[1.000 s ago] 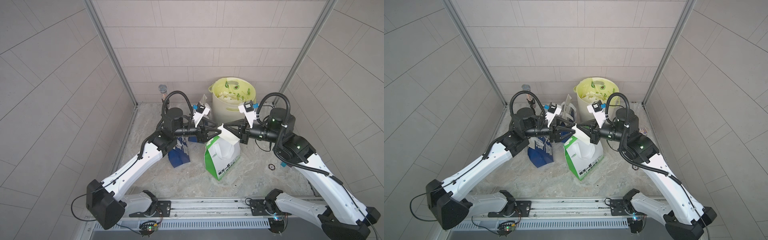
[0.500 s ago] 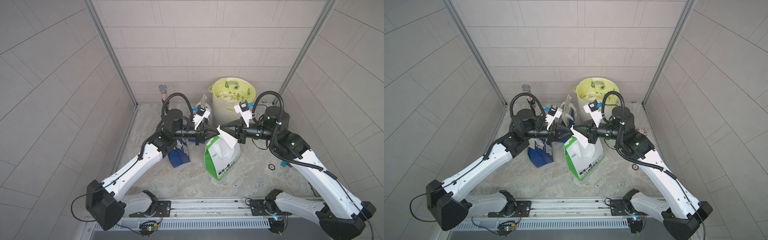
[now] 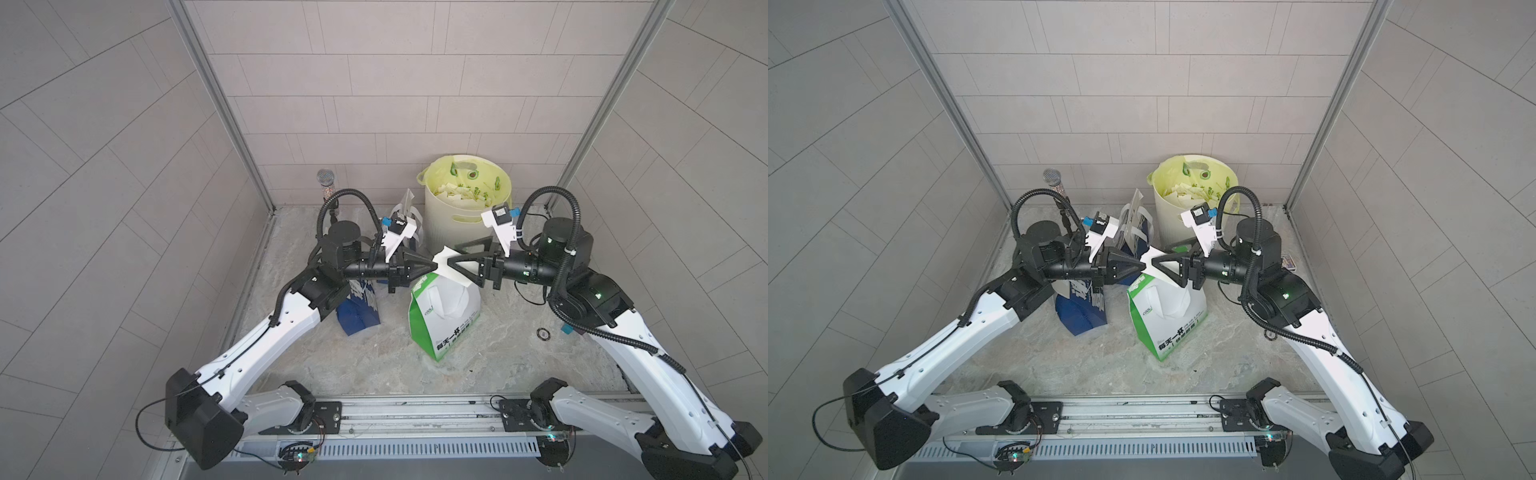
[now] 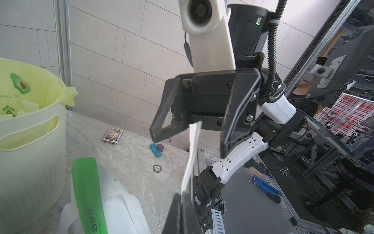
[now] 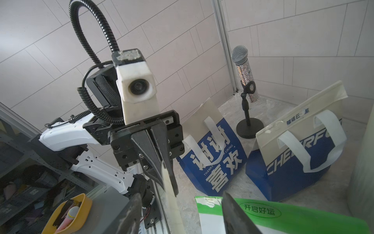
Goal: Shred takeout receipts and throw away
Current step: Shred the takeout receipt.
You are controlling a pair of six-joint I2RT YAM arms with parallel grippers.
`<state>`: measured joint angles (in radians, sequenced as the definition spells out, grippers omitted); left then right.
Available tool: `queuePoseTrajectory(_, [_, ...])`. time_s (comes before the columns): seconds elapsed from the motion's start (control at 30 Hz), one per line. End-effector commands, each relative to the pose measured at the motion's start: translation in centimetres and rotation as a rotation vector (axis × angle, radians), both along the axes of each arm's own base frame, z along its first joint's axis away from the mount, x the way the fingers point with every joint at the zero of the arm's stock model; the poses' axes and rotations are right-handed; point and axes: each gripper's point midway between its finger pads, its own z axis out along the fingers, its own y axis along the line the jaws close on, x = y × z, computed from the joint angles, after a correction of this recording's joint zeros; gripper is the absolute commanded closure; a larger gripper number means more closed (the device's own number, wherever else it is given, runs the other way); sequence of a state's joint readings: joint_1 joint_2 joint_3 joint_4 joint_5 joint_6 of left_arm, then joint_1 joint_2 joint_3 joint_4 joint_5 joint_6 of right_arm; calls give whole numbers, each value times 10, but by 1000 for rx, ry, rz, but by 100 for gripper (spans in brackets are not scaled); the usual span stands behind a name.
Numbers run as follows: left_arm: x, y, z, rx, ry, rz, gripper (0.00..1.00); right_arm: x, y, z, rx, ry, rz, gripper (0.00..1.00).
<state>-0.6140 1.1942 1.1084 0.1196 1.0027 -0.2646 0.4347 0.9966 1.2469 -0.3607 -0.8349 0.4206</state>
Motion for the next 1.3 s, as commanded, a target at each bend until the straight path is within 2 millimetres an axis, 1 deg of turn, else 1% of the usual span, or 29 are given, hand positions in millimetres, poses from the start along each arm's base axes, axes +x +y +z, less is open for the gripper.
queuePoseTrajectory(0.0, [-4, 3, 4, -8, -61, 9, 100, -12, -3, 11, 86, 50, 48, 35])
queuePoseTrajectory(0.07, [-3, 4, 2, -6, -60, 18, 100, -14, -4, 11, 101, 65, 57, 35])
queuePoseTrajectory(0.13, [-3, 4, 4, -9, -63, 19, 100, -15, -5, 9, 104, 69, 54, 38])
queuePoseTrajectory(0.37, [-3, 3, 4, -6, -61, 15, 100, -5, -10, 9, 96, 49, -7, 62])
queuePoseTrajectory(0.4, [-3, 3, 3, -4, -59, 14, 100, -5, -10, 11, 98, 45, -9, 64])
queuePoseTrajectory(0.47, [-3, 3, 3, -4, -58, 15, 100, -4, -11, 13, 98, 36, -16, 66])
queuePoseTrajectory(0.57, [-3, 3, 3, -4, -57, 15, 100, -3, -12, 11, 90, 38, -20, 73])
queuePoseTrajectory(0.77, [-2, 3, 4, -5, -51, 17, 100, -4, -11, 9, 87, 45, -12, 91])
queuePoseTrajectory(0.83, [-1, 3, 5, -5, -43, 20, 100, -4, -11, 10, 86, 41, -9, 100])
queuePoseTrajectory(0.87, [1, 2, 5, -3, -32, 29, 100, -3, -11, 10, 85, 41, -8, 100])
queuePoseTrajectory(0.9, [4, 2, 6, -3, -18, 42, 94, -3, -10, 9, 83, 42, -5, 100])
queuePoseTrajectory(0.93, [6, 2, 8, -4, -4, 53, 77, -3, -9, 9, 80, 41, 3, 100])
queuePoseTrajectory(0.97, [7, 1, 10, -7, 6, 54, 64, -4, -8, 9, 78, 42, 12, 100])
queuePoseTrajectory(1.0, [8, 0, 13, -12, 15, 53, 53, -4, -7, 9, 79, 40, 24, 100])
queuePoseTrajectory(1.03, [9, 0, 18, -21, 22, 52, 45, -4, -6, 10, 81, 36, 33, 100])
queuePoseTrajectory(1.13, [8, -3, 32, -62, 42, 26, 33, -6, -1, 16, 105, 25, 70, 100])
queuePoseTrajectory(1.17, [8, -4, 35, -72, 48, 20, 30, -7, 0, 17, 114, 23, 83, 100])
queuePoseTrajectory(1.27, [8, -7, 40, -98, 63, -2, 28, -8, 6, 21, 138, 28, 122, 100])
